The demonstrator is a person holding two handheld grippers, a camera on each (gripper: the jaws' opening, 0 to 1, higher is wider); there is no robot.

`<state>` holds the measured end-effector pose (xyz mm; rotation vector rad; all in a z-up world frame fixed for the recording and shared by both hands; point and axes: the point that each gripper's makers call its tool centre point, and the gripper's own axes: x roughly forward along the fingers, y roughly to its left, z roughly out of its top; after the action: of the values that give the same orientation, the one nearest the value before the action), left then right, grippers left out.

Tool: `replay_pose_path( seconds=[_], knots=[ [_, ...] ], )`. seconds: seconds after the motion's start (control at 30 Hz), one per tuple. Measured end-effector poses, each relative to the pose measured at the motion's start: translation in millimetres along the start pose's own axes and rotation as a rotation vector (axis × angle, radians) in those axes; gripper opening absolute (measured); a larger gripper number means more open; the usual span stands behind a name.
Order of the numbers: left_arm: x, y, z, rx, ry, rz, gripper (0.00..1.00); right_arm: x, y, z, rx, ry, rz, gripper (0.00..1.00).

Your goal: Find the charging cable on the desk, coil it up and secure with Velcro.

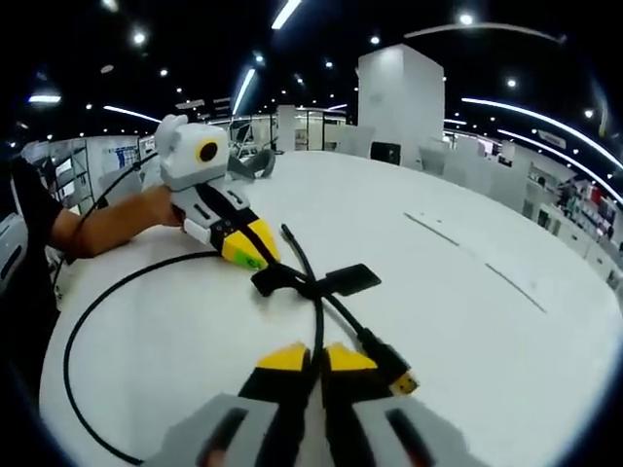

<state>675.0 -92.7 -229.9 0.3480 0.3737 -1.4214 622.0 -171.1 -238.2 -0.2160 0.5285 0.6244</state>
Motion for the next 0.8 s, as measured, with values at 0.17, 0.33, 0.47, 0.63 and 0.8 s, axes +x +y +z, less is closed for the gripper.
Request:
replay_pose_path(
  seconds=[0.17, 0.33, 0.47, 0.63, 0.8],
  knots=[
    [-1, -2.5, -0.7, -0.001, 0.006, 0.003, 0.04, -7, 11, 4.9, 0.019, -0.017, -0.016, 0.15],
    [0, -0.4, -0.8, -0.002, 0.007, 0.004, 0.04, -23, 20, 25.7, -0.078, -0.085, -0.084, 0.16],
    [-1, -3.1, -2.1, -0.004, 0.004, 0.003, 0.04, -16, 30, 36.7, -0.122, -0.12, -0.116, 0.18],
    [-2, -4.5, -2.8, -0.004, 0.004, 0.004, 0.04, 12, 18, 33.9, -0.305, -0.02, -0.21, 0.18],
    [-2, -5.4, -3.3, -0.005, 0.003, 0.003, 0.04, 24, 1, 34.5, -0.362, -0.003, -0.259, 0.15]
  ],
)
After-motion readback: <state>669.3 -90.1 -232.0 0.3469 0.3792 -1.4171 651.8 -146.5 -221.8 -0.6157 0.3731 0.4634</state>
